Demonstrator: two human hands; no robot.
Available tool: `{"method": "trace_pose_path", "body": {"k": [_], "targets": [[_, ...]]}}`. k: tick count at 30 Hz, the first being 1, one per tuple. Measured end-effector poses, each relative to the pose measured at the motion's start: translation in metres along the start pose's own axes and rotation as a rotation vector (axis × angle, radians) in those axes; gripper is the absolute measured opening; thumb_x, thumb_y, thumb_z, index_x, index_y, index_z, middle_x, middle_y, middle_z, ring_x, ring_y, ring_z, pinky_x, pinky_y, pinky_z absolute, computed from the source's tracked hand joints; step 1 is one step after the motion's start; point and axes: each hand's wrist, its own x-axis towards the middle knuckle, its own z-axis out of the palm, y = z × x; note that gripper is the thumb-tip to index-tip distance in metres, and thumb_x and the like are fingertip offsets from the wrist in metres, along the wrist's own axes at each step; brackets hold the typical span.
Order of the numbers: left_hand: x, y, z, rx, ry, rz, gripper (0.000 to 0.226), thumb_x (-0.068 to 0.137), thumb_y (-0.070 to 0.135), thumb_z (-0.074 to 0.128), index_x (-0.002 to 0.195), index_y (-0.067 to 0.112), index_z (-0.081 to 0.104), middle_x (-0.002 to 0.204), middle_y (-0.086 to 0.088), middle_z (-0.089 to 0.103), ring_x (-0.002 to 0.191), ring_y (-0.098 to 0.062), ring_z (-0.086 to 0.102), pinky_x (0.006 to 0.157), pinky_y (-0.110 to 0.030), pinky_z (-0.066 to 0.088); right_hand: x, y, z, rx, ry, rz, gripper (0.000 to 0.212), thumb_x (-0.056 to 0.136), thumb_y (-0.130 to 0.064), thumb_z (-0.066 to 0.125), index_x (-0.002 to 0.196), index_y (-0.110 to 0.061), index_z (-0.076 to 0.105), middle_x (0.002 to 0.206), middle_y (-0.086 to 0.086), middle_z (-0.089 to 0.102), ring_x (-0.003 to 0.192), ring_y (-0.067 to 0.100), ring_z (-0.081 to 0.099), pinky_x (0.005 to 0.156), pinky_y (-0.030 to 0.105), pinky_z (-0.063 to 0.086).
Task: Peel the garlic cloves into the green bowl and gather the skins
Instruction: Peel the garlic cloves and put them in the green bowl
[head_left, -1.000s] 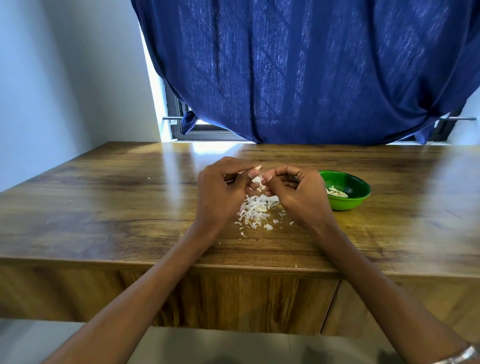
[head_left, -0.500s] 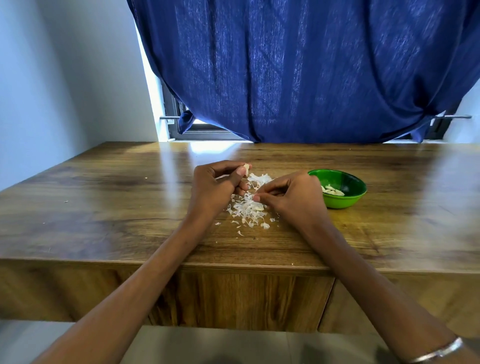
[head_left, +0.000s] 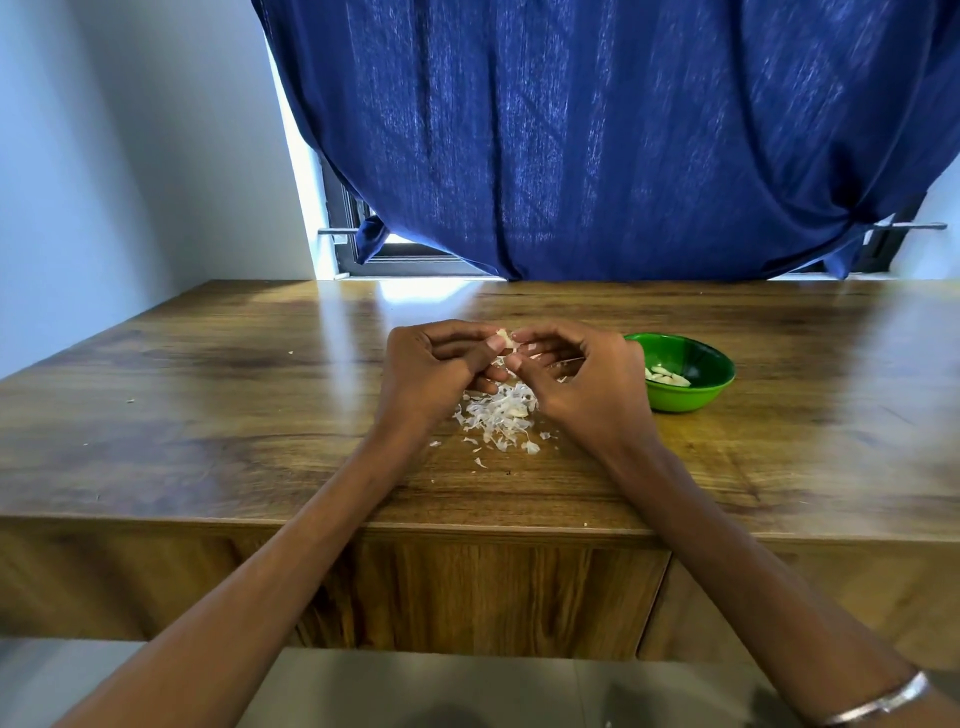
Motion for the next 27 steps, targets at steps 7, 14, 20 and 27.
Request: {"method": "trace_pose_path", "body": {"k": [7,14,20,27], "targets": [[-0.0022,0.0028,-0.0011,0.012,-0.053,-0.018,0.009,0.086,0.0,0.077,0.095,0.002,0.077,0.078,-0.013,0.078,0.063,-0.02,0.074,0.058,-0.024,0.059,-0.0012,-0.0002,-0.0012,-0.025,0.06,-0.05,0.013,0.083,-0.024,0.083,0.095,-0.019,0.08,0.081,-0.016,0.072,0.073,-0.004,0.068,0.064,0.01,0.052],[-0.0024,0.0011,0.0006,0.114,-0.054,0.037,0.008,0.087,-0.001,0.078,0.094,0.001,0.079,0.072,-0.011,0.077,0.061,-0.021,0.074,0.057,-0.025,0.058,-0.0013,0.0002,-0.0001,-0.039,0.043,-0.025,0.005,0.085,-0.017,0.076,0.089,-0.017,0.079,0.073,-0.016,0.07,0.067,0.002,0.067,0.063,0.018,0.056],[-0.0023,0.0009,0.0013,0.105,-0.051,0.049,0.009,0.089,-0.002,0.075,0.097,0.0,0.078,0.075,-0.012,0.077,0.058,-0.02,0.072,0.056,-0.025,0.057,0.0006,0.002,0.003,0.001,-0.038,0.052,0.008,0.093,-0.02,0.068,0.091,-0.016,0.074,0.076,-0.012,0.068,0.07,0.001,0.062,0.063,0.012,0.048],[-0.0031,0.0021,0.002,0.067,-0.044,0.054,0.01,0.09,0.0,0.074,0.091,0.009,0.077,0.075,-0.01,0.078,0.057,-0.02,0.071,0.054,-0.026,0.057,-0.0001,0.0037,0.0008,0.032,-0.042,0.099,0.008,0.096,-0.019,0.065,0.091,-0.02,0.072,0.078,-0.014,0.068,0.074,0.0,0.062,0.066,0.013,0.049]]}}
